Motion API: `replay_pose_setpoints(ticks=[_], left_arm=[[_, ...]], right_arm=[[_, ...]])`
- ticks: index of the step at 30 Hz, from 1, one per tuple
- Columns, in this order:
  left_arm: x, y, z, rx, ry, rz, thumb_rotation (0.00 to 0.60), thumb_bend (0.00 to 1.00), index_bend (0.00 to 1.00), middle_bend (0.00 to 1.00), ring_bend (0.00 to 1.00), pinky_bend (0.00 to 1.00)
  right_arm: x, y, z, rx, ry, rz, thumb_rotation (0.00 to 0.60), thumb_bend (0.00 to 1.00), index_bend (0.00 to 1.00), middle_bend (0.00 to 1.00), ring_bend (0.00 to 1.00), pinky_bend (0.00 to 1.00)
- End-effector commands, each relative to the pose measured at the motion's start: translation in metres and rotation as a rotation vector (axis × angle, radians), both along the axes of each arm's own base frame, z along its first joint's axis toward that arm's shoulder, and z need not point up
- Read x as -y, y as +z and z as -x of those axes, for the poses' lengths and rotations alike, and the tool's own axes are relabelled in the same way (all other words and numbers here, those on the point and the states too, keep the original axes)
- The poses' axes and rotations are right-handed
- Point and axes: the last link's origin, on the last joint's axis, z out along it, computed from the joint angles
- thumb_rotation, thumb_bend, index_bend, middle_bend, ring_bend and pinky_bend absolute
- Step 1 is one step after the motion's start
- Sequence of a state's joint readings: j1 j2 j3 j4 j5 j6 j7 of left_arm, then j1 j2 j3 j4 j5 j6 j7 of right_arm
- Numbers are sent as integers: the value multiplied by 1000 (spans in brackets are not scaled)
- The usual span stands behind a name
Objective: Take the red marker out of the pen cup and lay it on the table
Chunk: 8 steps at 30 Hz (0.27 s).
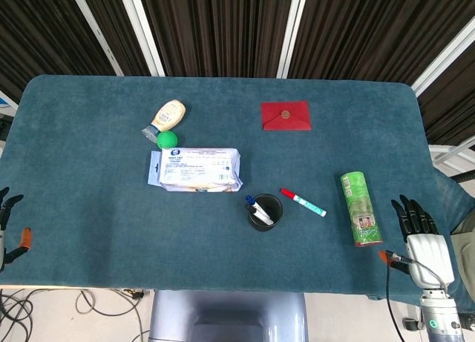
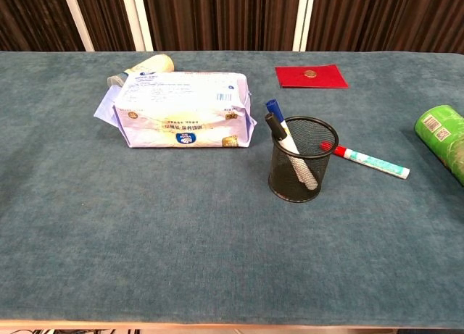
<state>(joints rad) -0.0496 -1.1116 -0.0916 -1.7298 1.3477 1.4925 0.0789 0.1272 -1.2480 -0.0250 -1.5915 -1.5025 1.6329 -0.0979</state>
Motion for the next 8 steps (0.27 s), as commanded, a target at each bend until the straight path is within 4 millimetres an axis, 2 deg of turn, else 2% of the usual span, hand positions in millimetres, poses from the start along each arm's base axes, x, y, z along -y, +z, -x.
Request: replay_pose_setpoints(ticks=[1, 8], left_arm=[[0, 0, 0, 1, 0, 0, 600, 453, 153, 29, 78, 44], [0, 0, 0, -2, 0, 1, 600, 453, 152, 29, 78, 44]], right_arm=[[0, -1, -1, -2, -2, -6, 600, 180, 0, 0, 0, 162], [2, -3, -3, -2, -7, -14, 600, 191, 0, 0, 0, 162]])
